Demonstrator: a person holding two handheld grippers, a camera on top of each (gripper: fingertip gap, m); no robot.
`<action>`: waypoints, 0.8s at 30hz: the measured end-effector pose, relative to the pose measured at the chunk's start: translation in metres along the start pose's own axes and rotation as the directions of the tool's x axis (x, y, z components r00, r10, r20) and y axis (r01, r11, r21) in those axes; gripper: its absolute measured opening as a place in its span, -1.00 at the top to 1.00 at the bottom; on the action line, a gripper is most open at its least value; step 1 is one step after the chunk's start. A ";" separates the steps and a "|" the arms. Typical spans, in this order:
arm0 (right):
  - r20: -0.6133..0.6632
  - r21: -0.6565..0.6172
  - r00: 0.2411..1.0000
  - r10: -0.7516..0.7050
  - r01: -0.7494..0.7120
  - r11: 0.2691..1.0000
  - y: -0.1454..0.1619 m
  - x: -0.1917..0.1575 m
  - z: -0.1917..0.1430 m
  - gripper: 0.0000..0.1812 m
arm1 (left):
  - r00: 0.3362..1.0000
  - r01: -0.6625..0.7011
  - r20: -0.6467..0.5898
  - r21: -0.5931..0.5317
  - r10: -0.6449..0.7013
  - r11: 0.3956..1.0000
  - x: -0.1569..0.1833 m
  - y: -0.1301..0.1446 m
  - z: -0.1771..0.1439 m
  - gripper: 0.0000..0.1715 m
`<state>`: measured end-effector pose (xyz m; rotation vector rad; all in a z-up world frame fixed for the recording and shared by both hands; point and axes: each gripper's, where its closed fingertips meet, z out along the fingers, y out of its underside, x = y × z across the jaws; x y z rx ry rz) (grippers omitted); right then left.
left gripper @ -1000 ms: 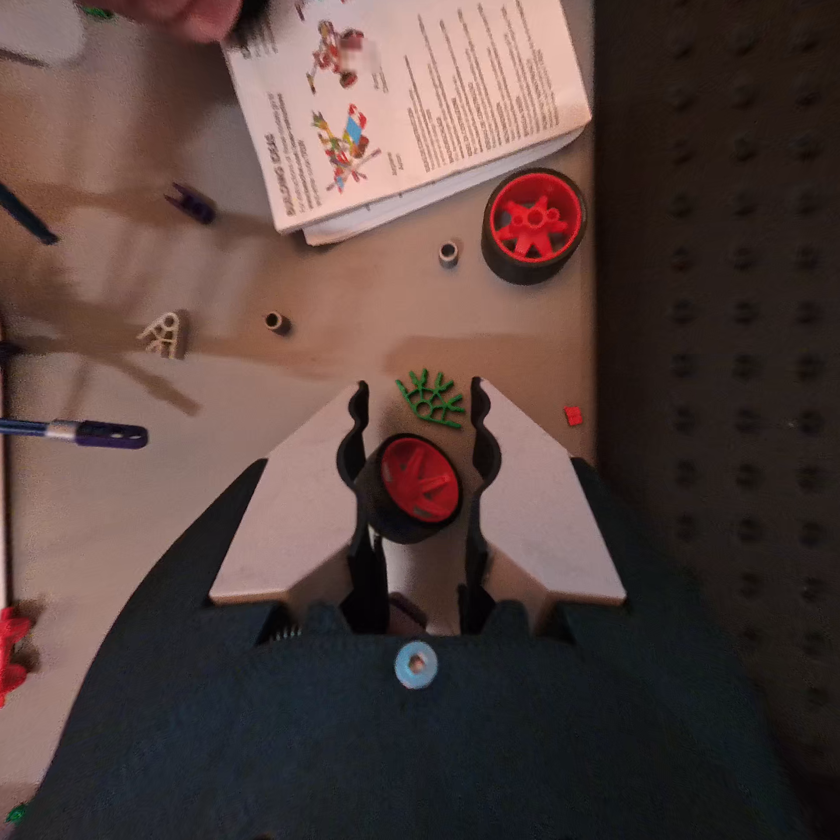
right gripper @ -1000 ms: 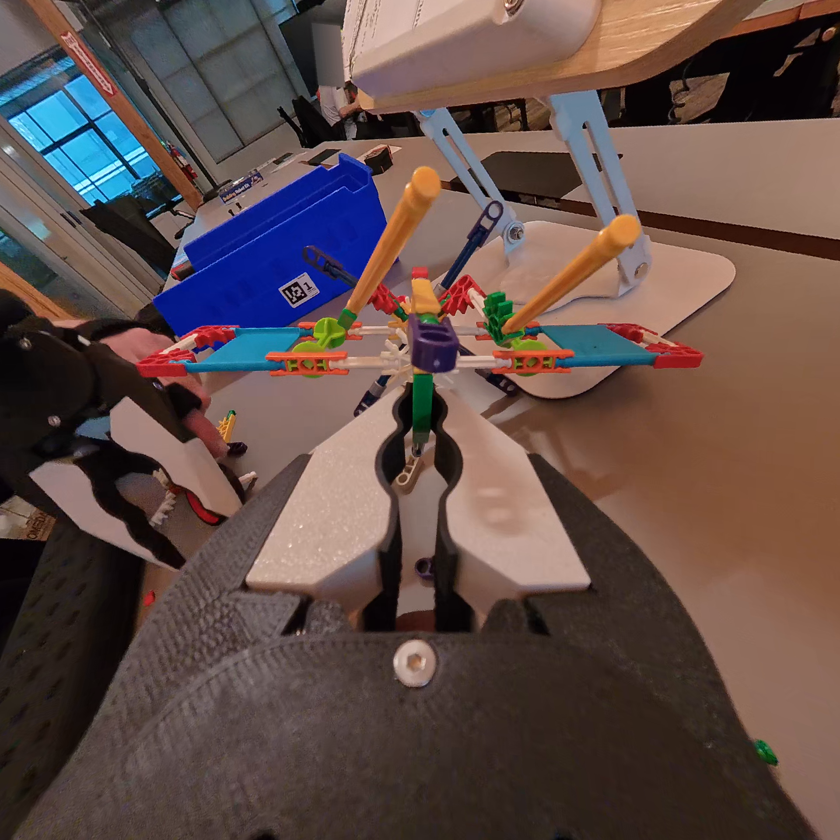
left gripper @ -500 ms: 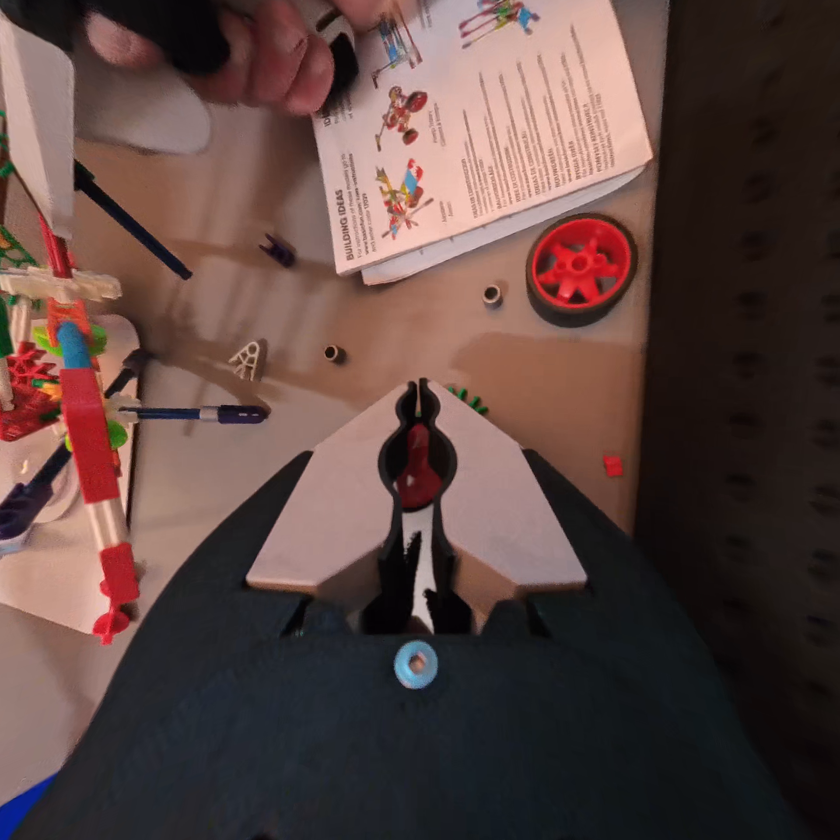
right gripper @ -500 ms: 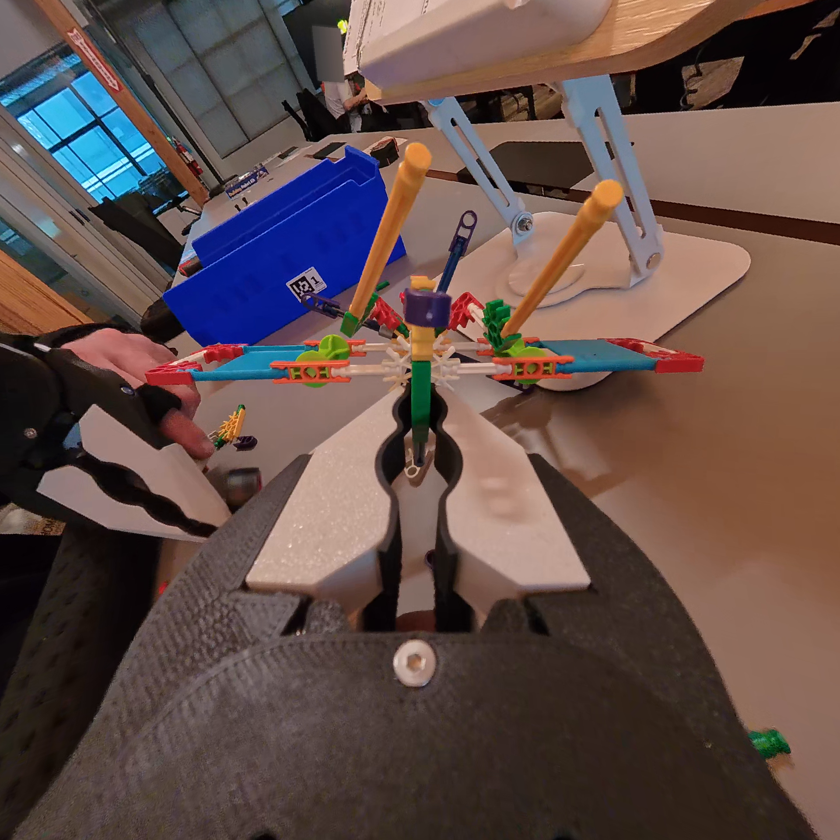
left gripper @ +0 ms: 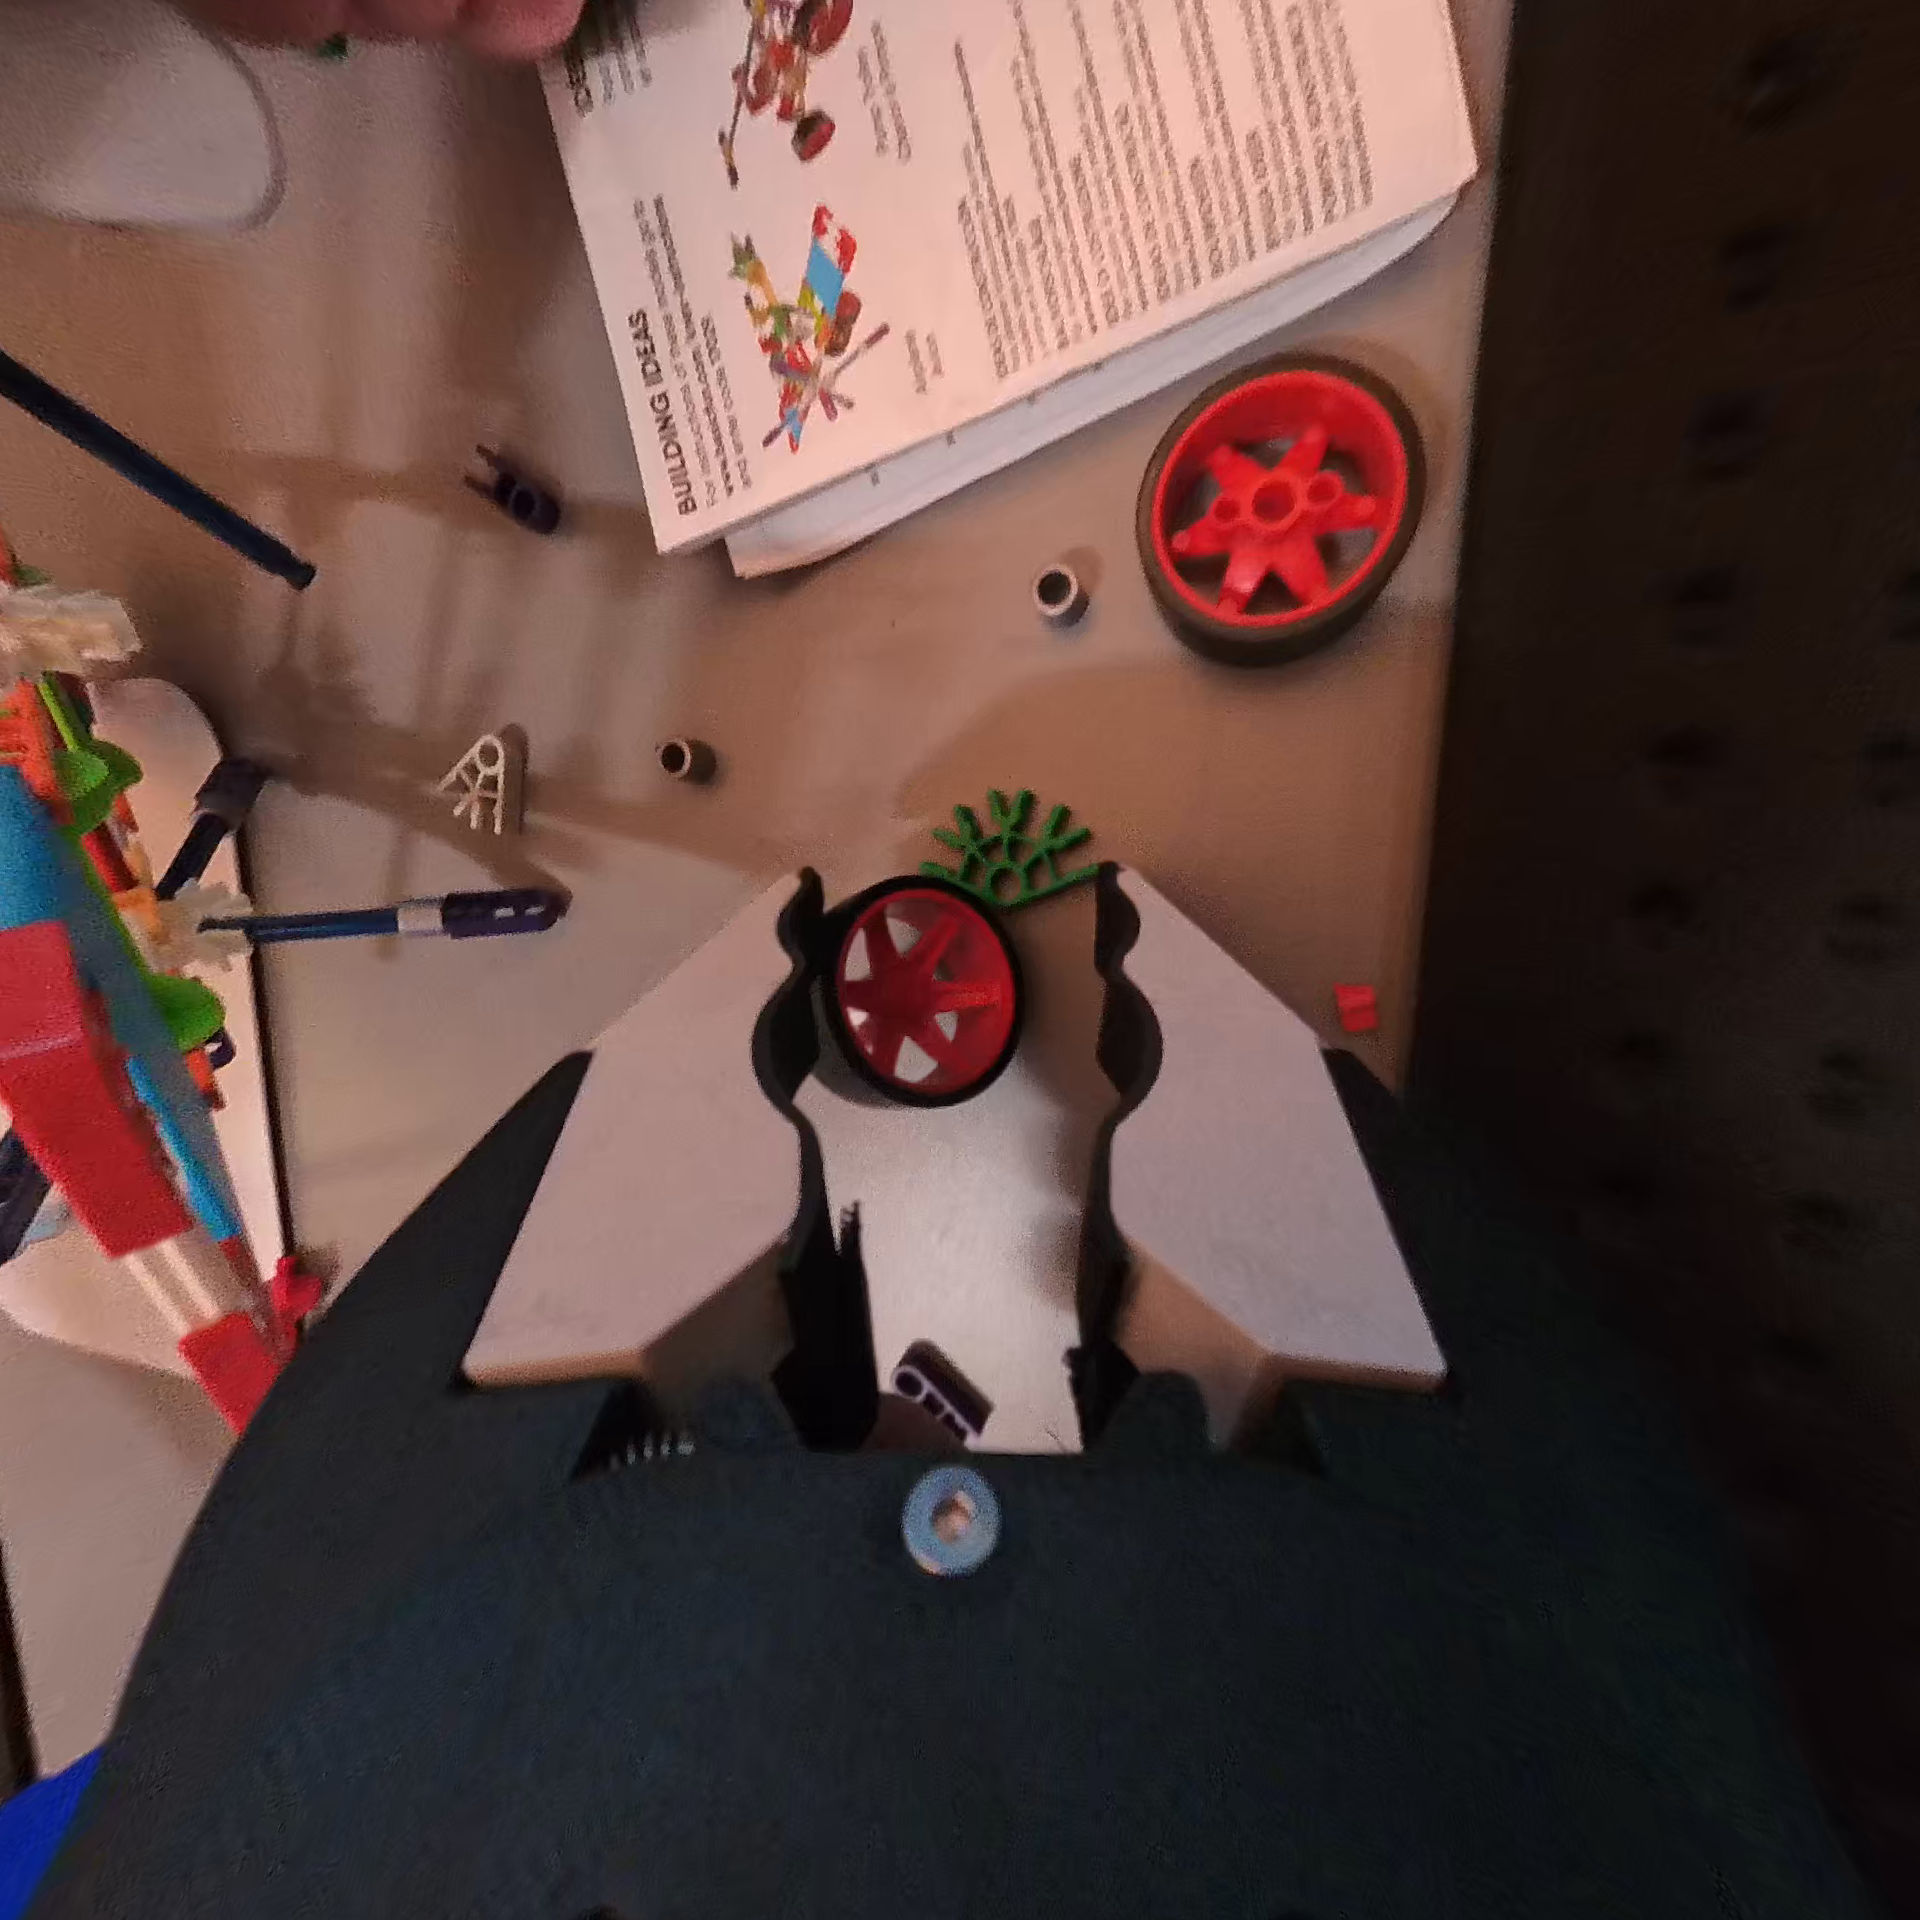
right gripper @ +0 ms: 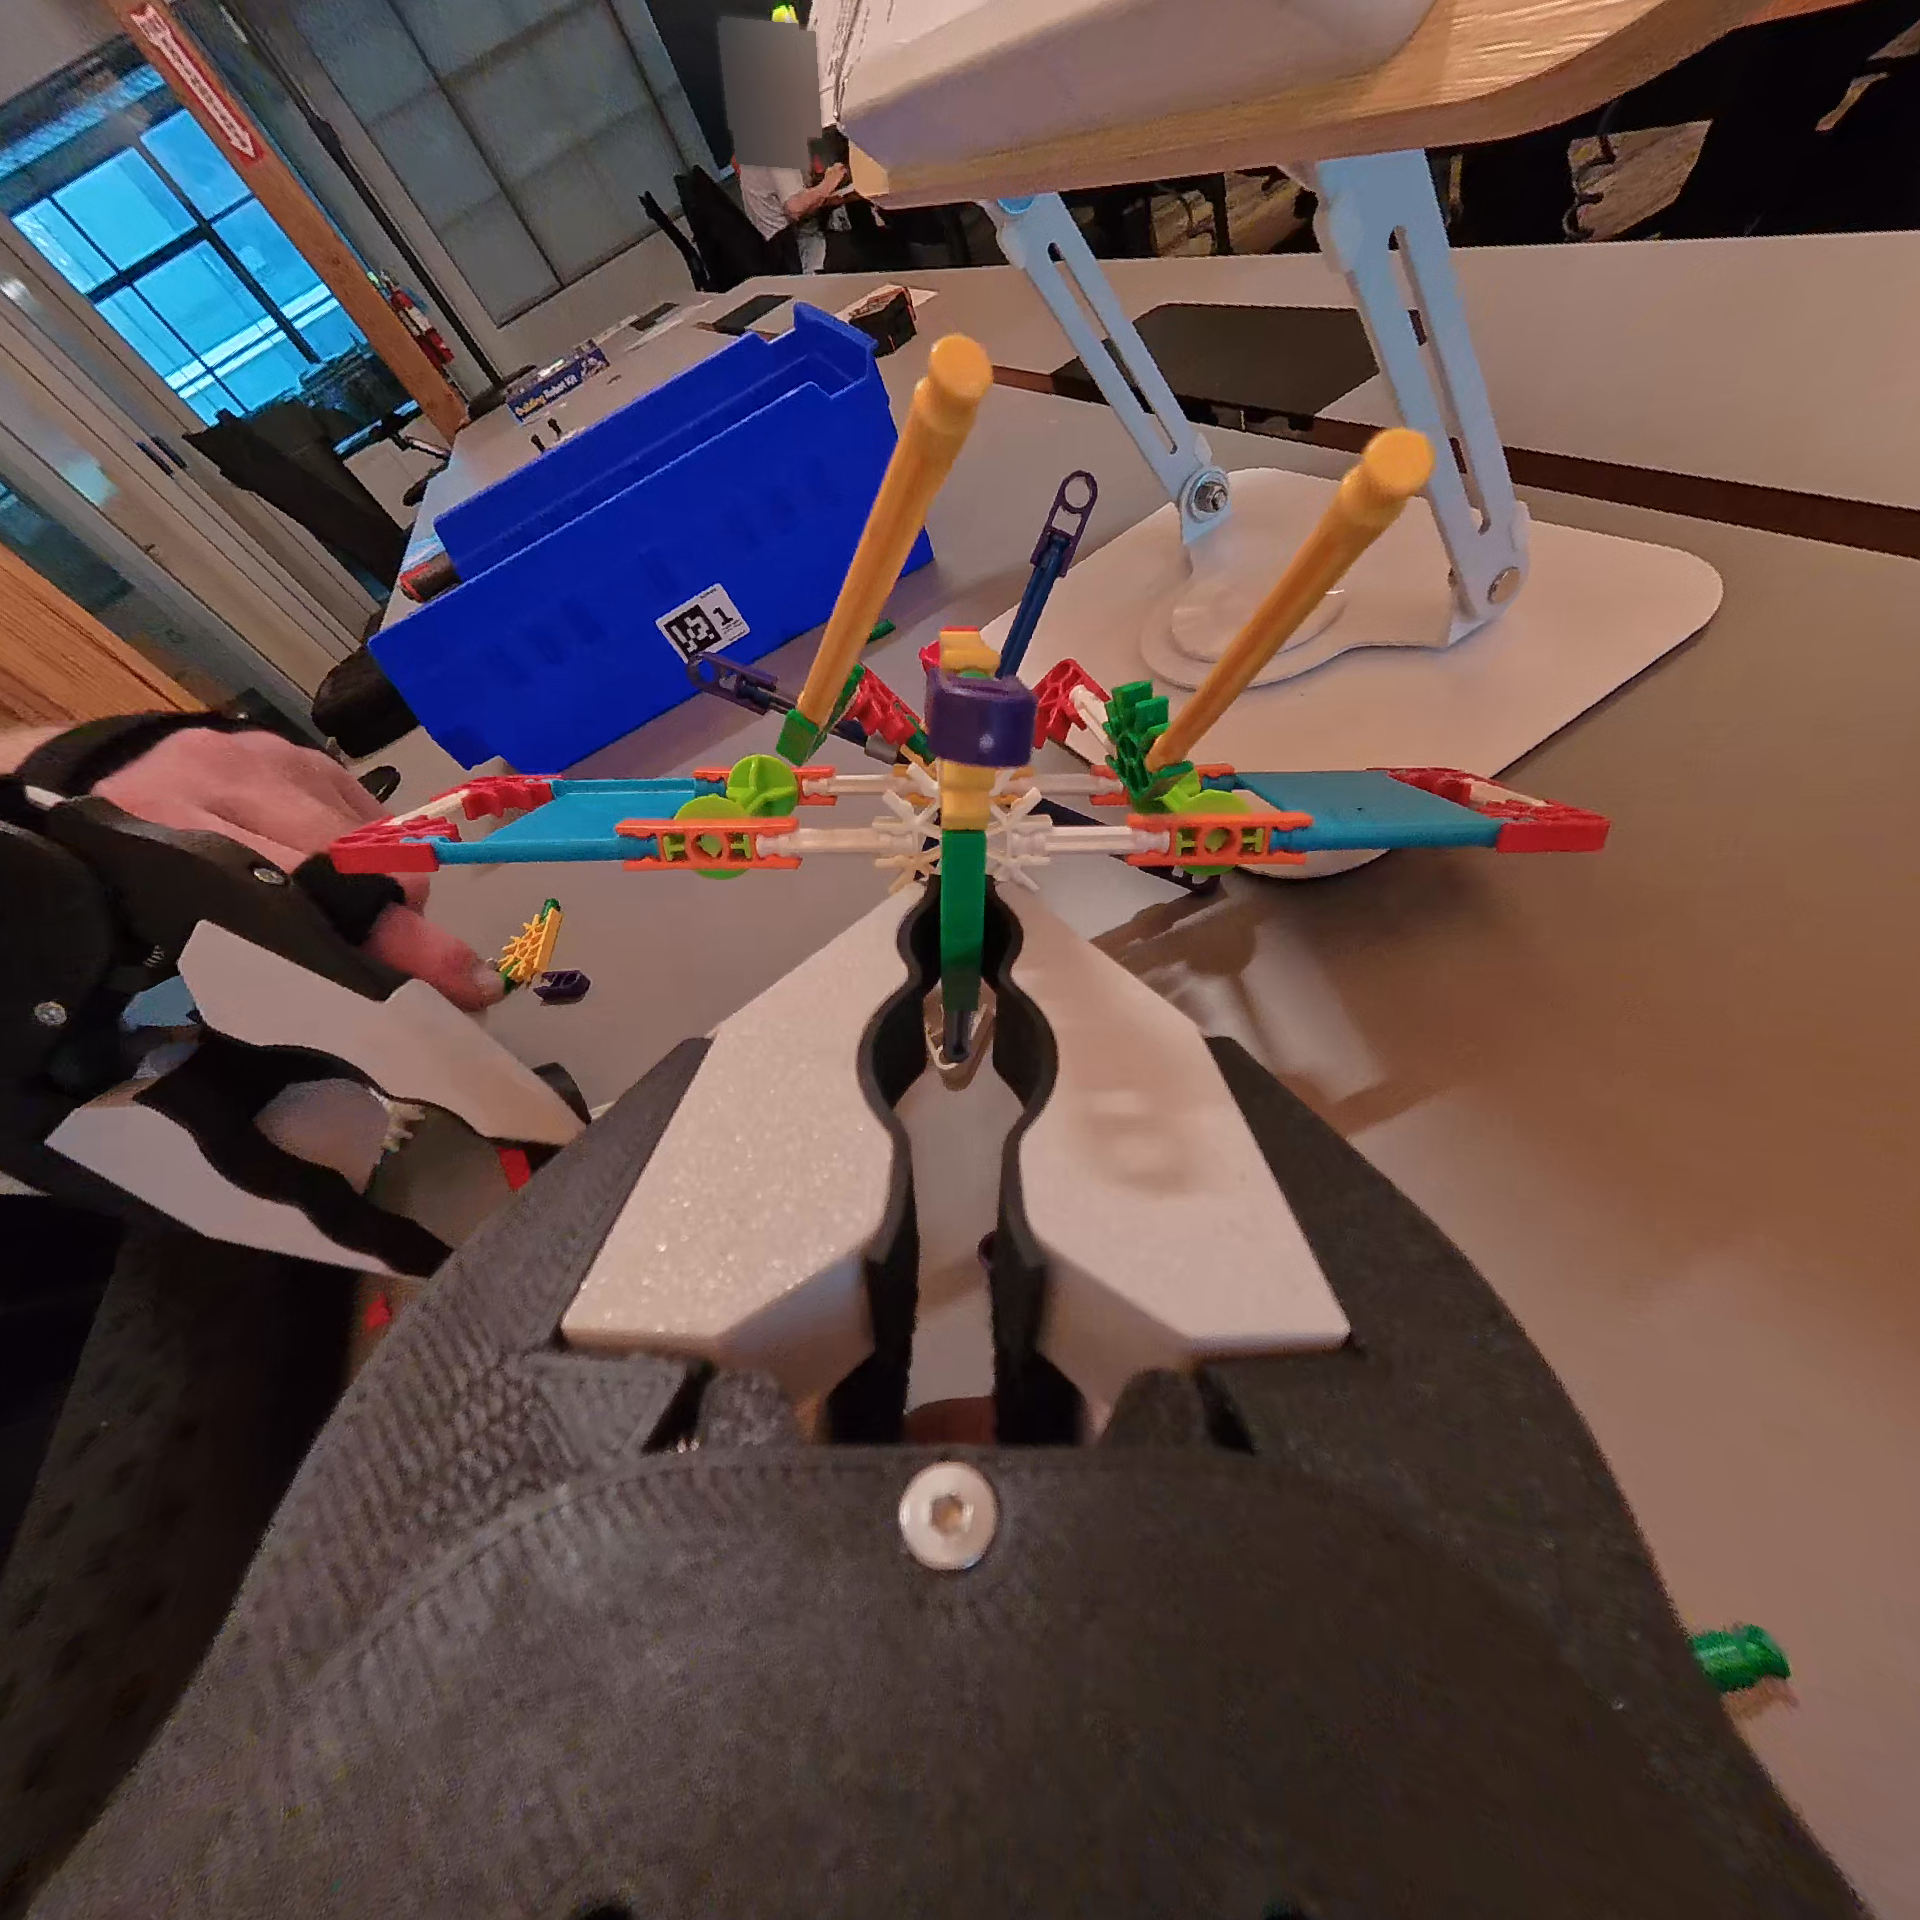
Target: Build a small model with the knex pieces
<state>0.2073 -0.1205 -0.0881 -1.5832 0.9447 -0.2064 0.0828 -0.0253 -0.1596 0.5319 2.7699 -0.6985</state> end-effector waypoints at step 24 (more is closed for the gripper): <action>0.008 -0.004 1.000 -0.007 0.007 1.000 0.002 -0.003 -0.001 0.97 | 0.988 0.149 -0.029 -0.066 -0.151 0.987 0.011 0.004 0.009 0.53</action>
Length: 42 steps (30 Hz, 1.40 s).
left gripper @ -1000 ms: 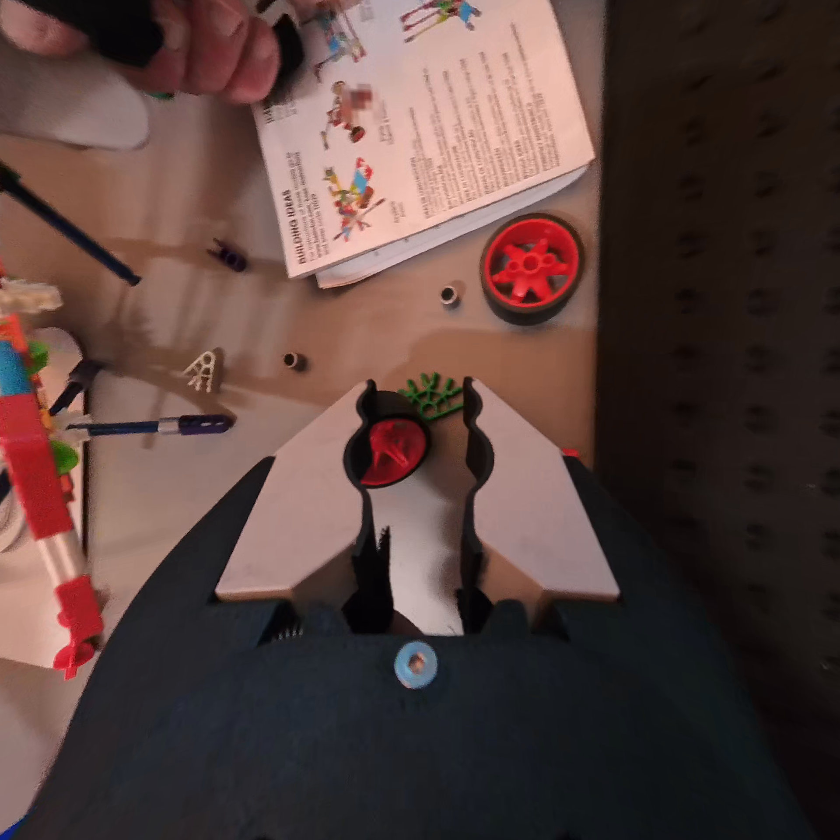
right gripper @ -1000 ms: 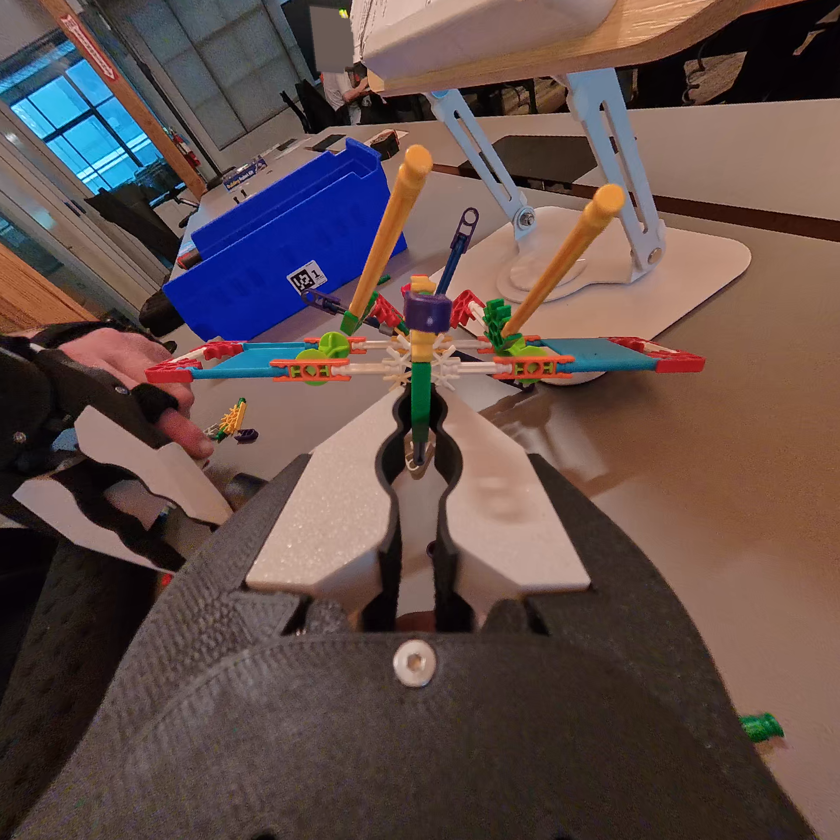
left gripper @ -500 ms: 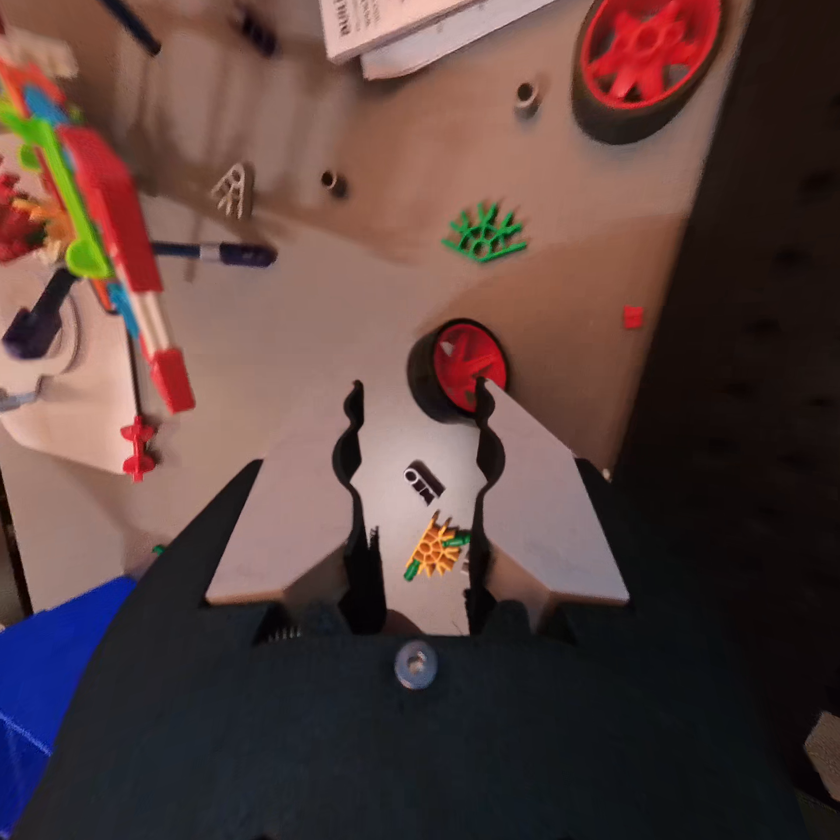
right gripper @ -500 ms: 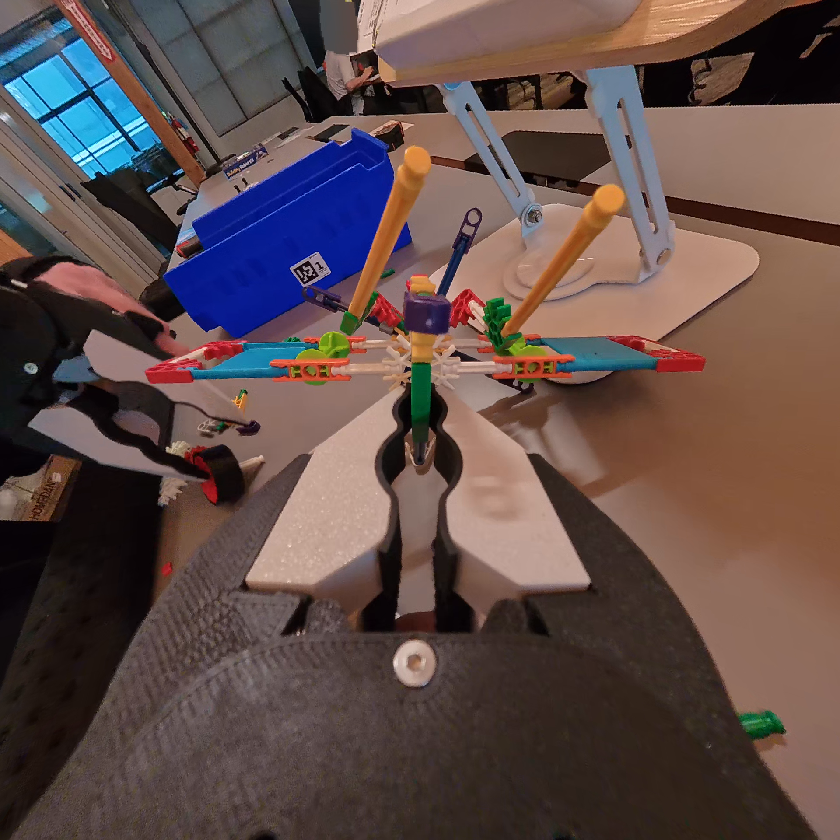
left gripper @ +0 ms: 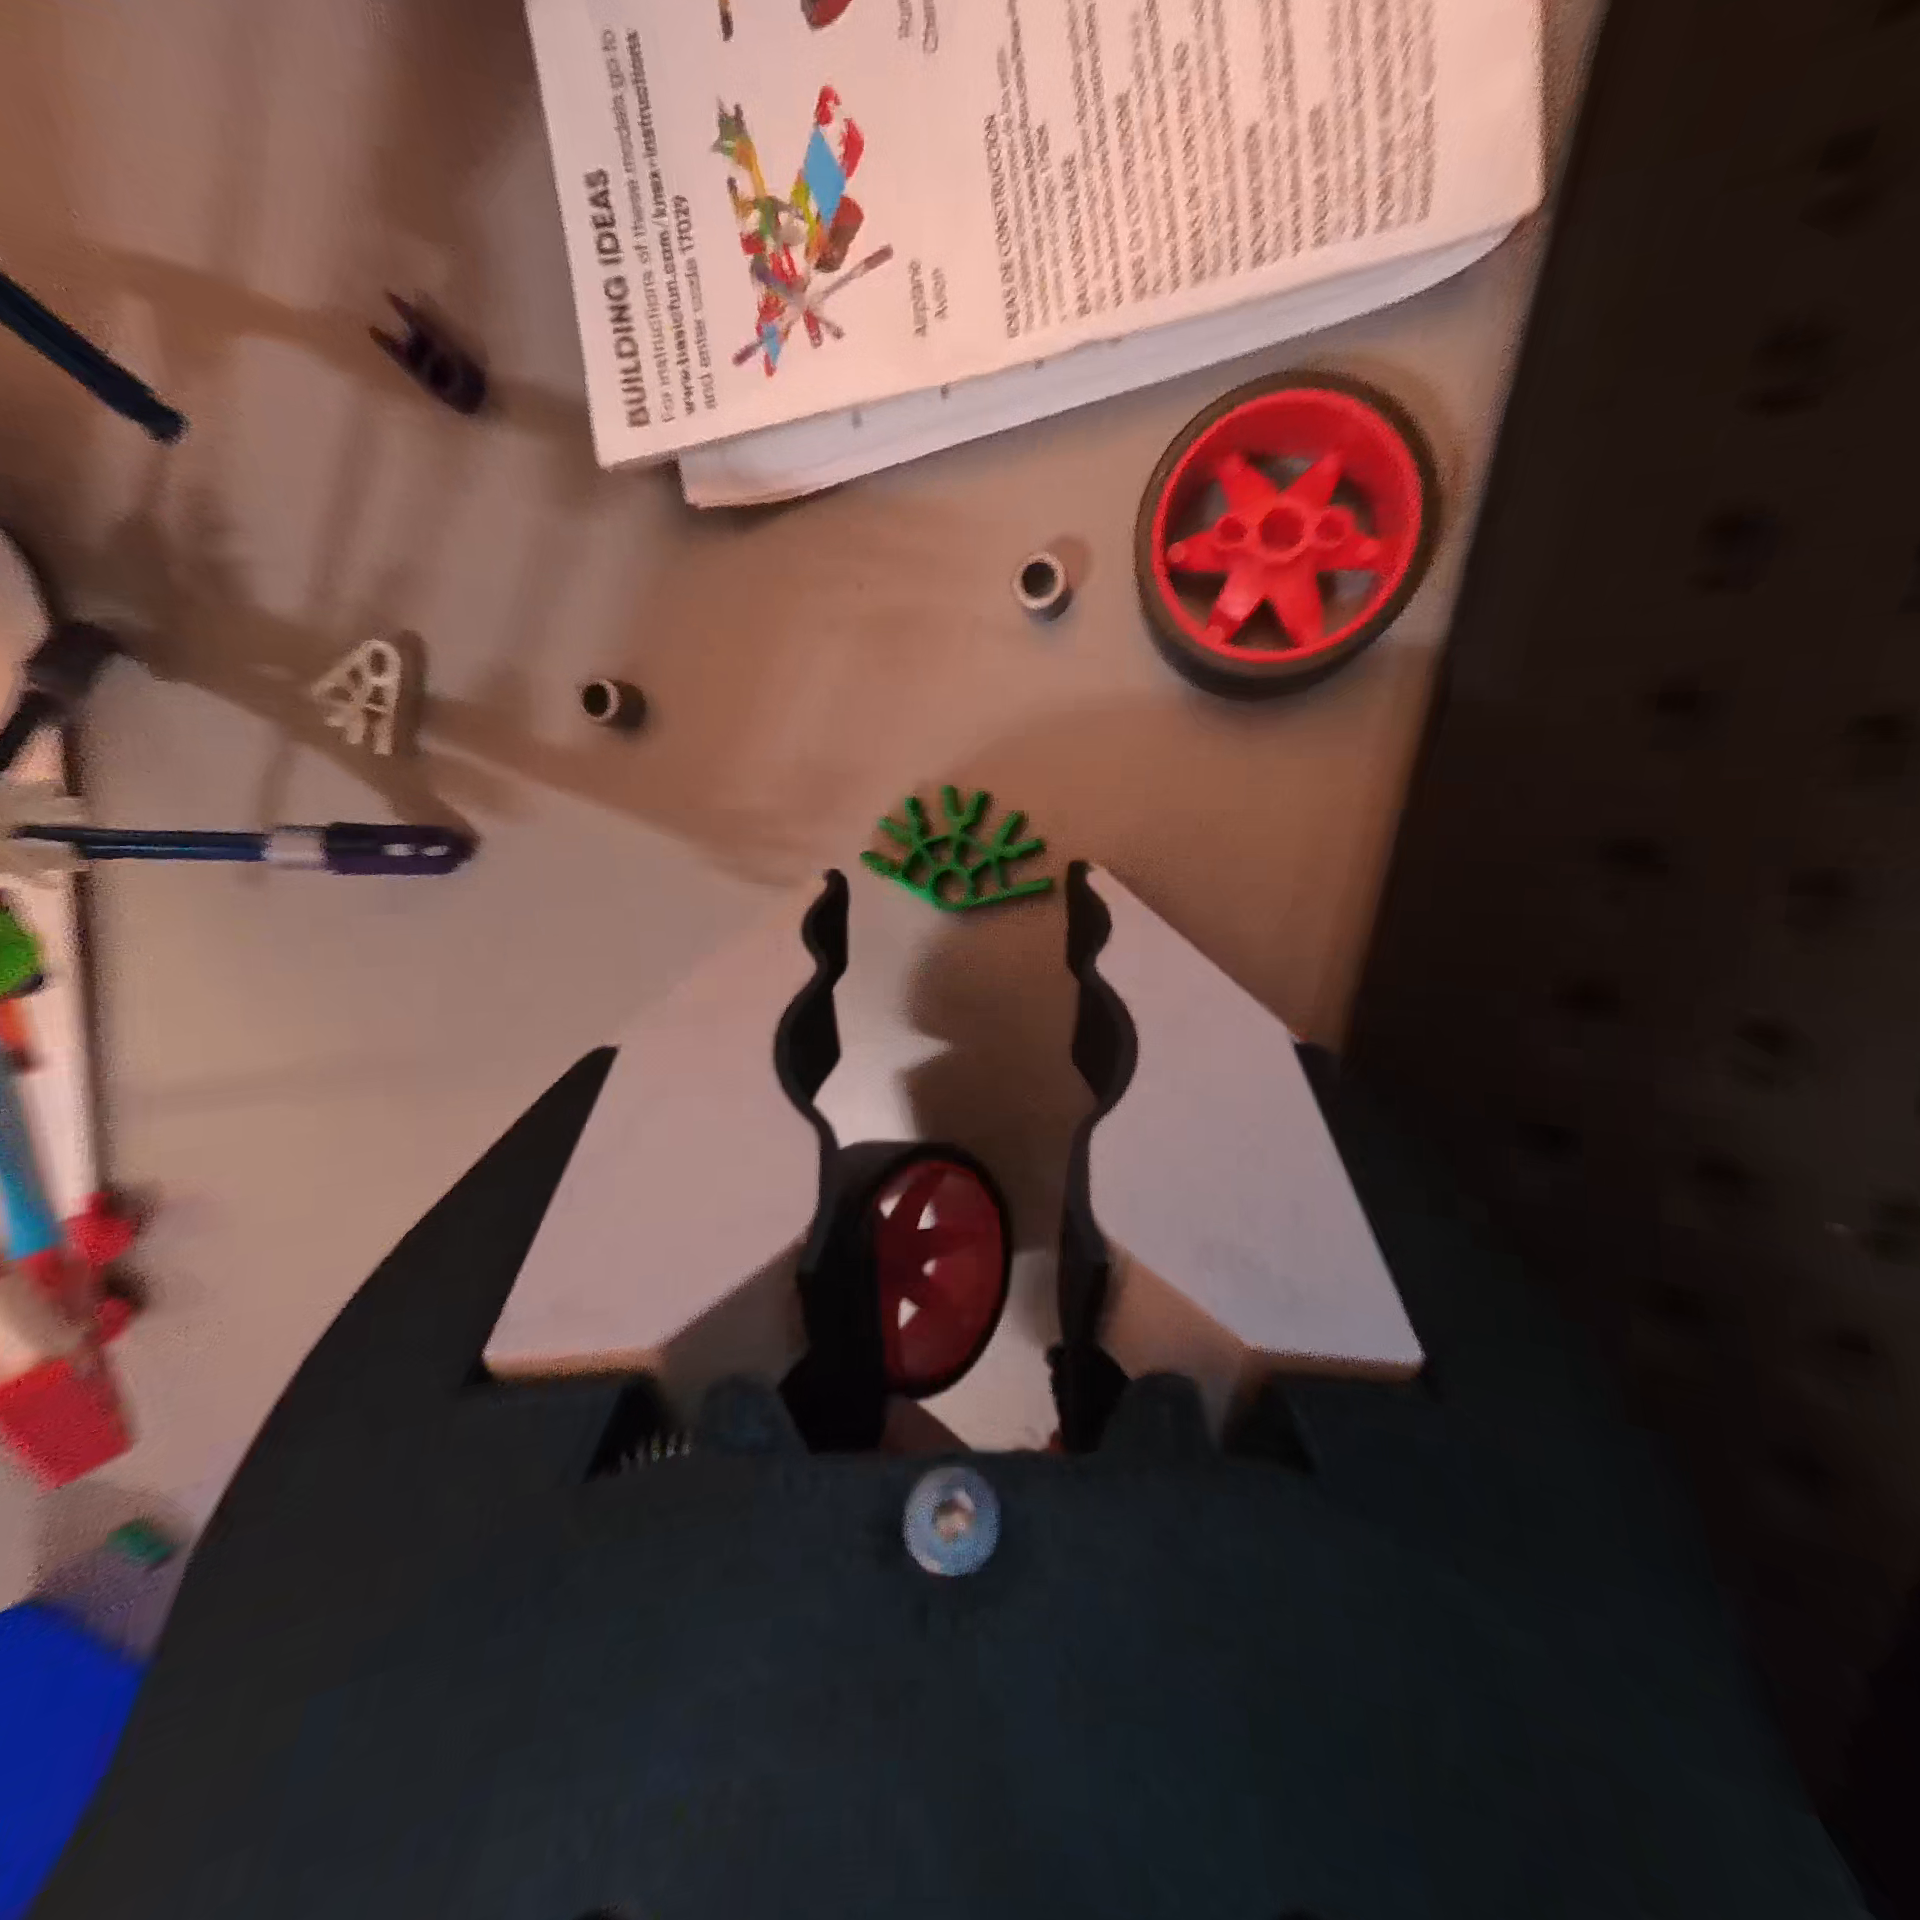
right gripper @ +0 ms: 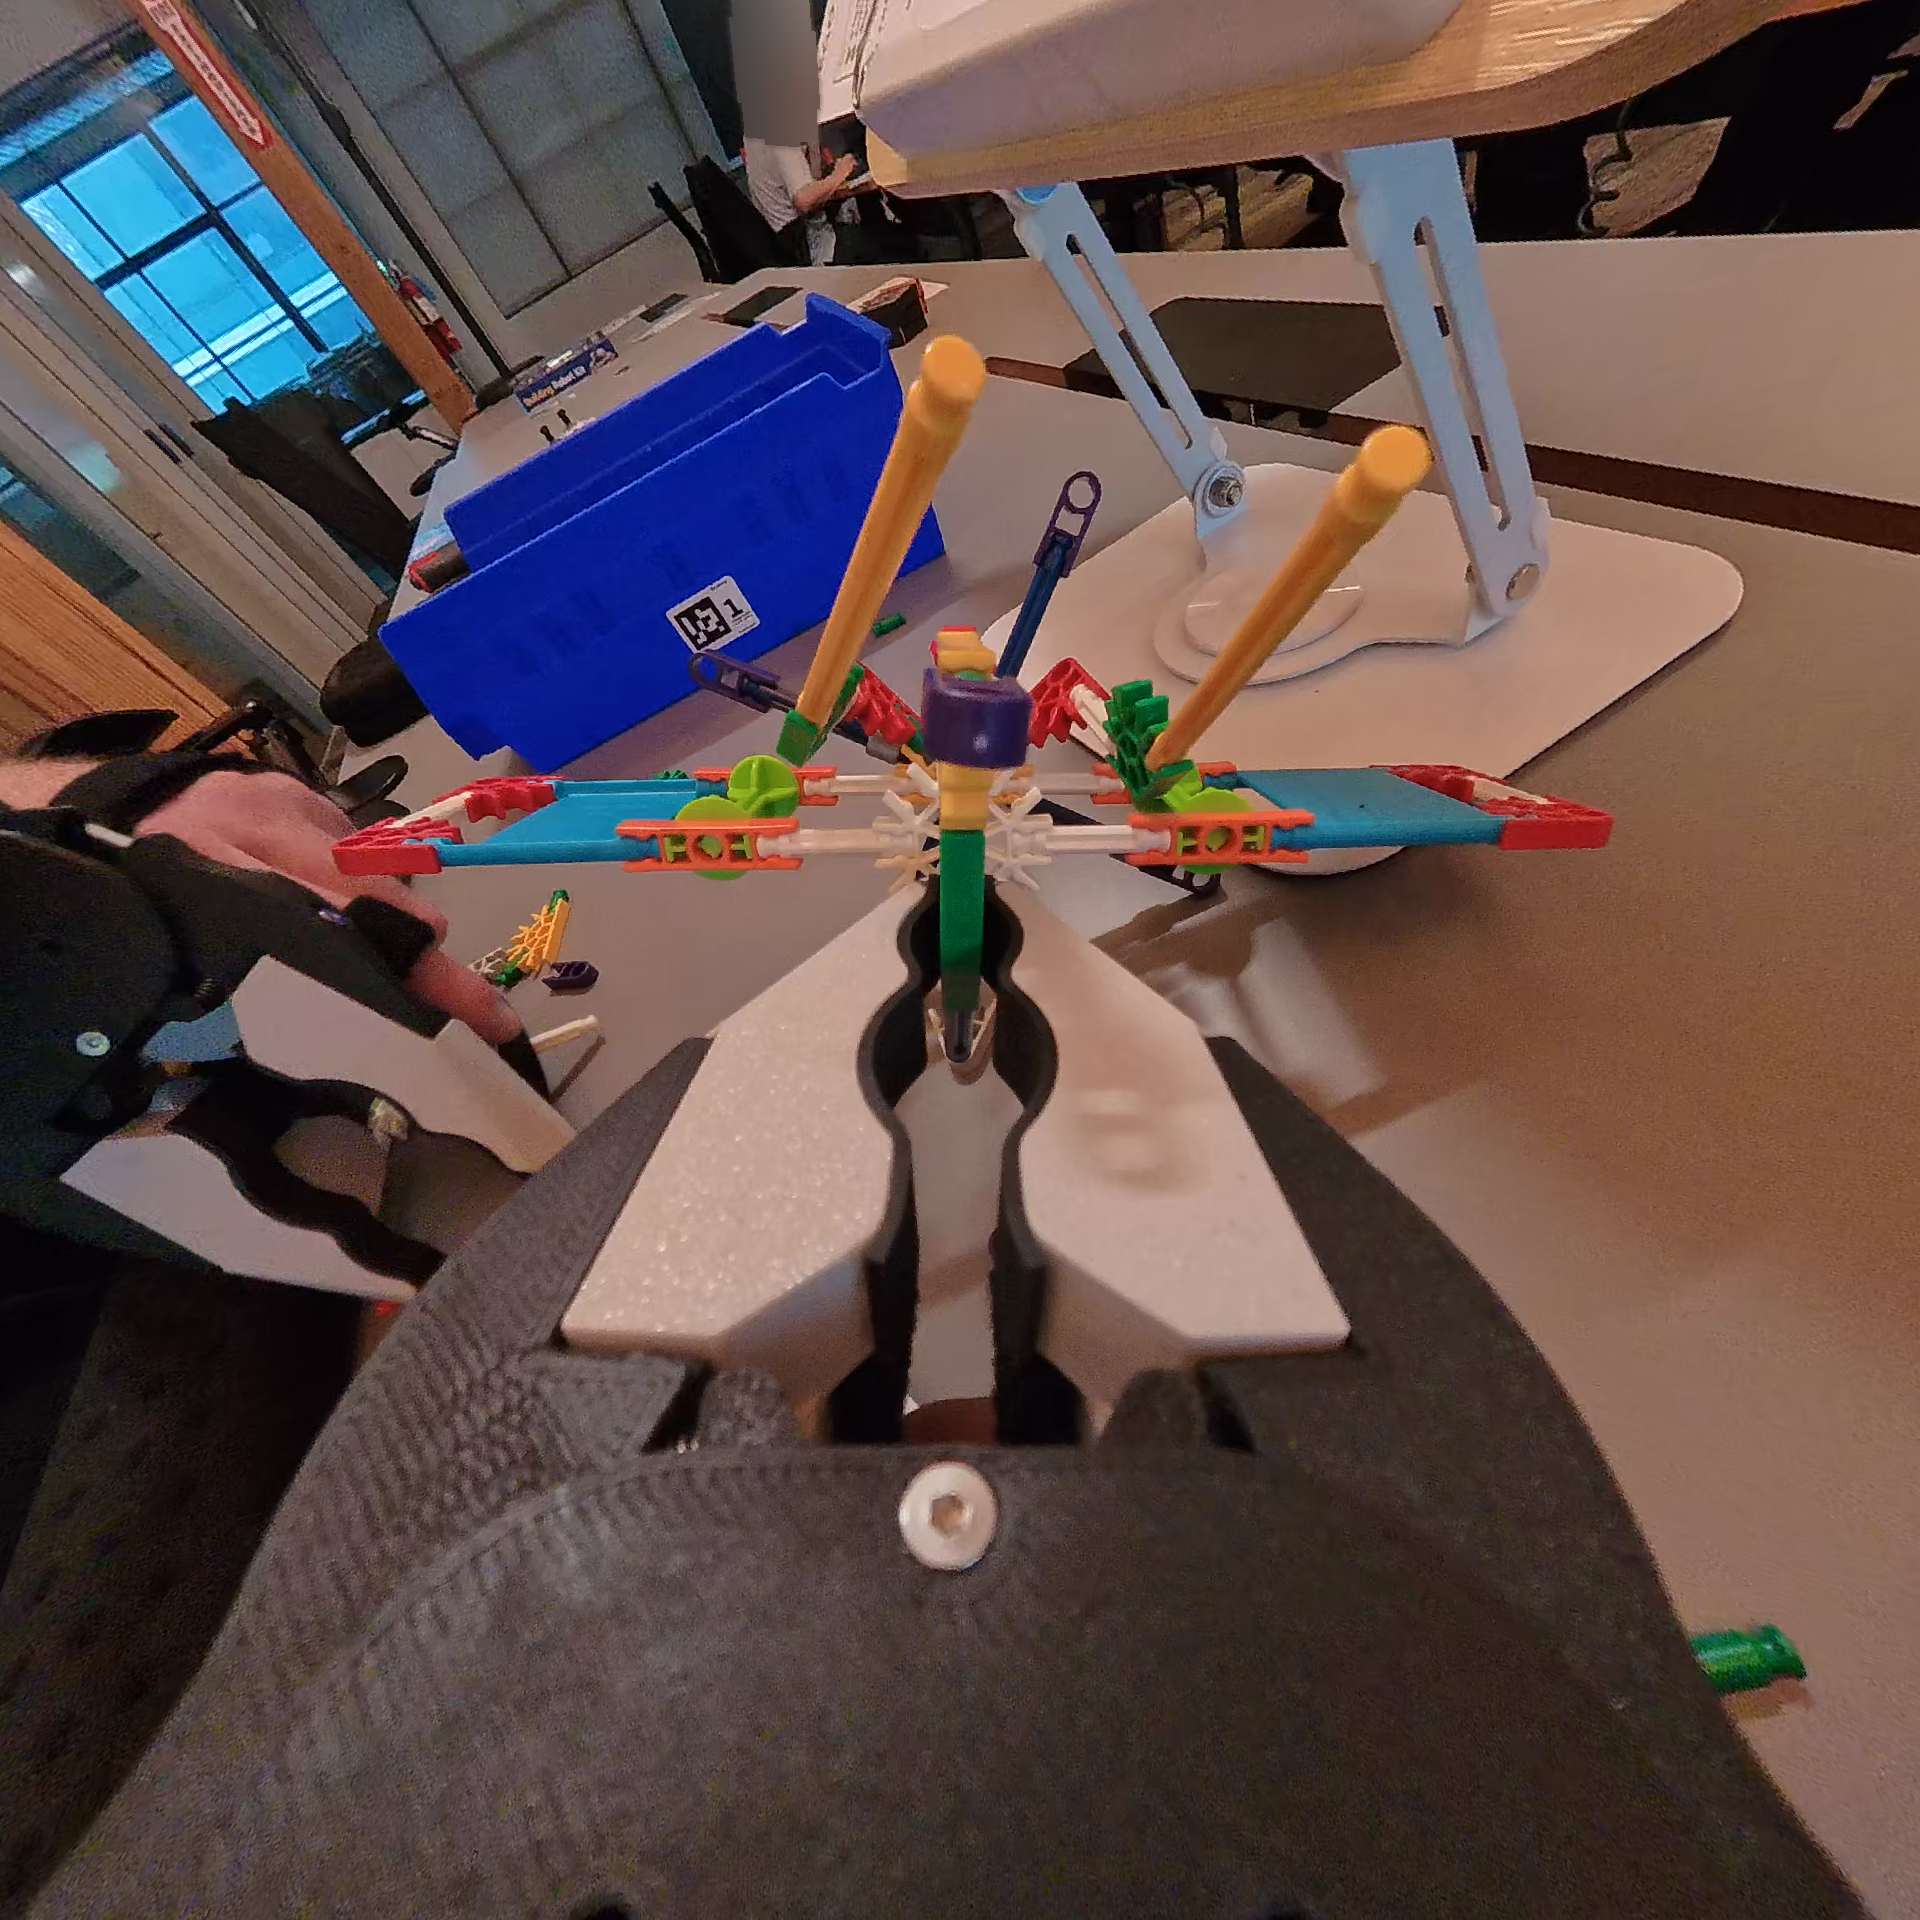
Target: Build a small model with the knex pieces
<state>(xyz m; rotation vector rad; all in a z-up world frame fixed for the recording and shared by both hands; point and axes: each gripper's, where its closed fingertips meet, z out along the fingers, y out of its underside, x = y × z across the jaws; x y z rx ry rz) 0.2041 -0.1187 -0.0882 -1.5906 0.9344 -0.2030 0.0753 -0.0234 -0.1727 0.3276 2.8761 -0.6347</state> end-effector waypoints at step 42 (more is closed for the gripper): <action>-0.004 0.010 0.995 0.102 -0.102 0.995 0.004 -0.008 0.001 0.97 | 0.830 -0.025 0.535 0.322 -0.160 0.947 -0.105 -0.076 0.007 0.85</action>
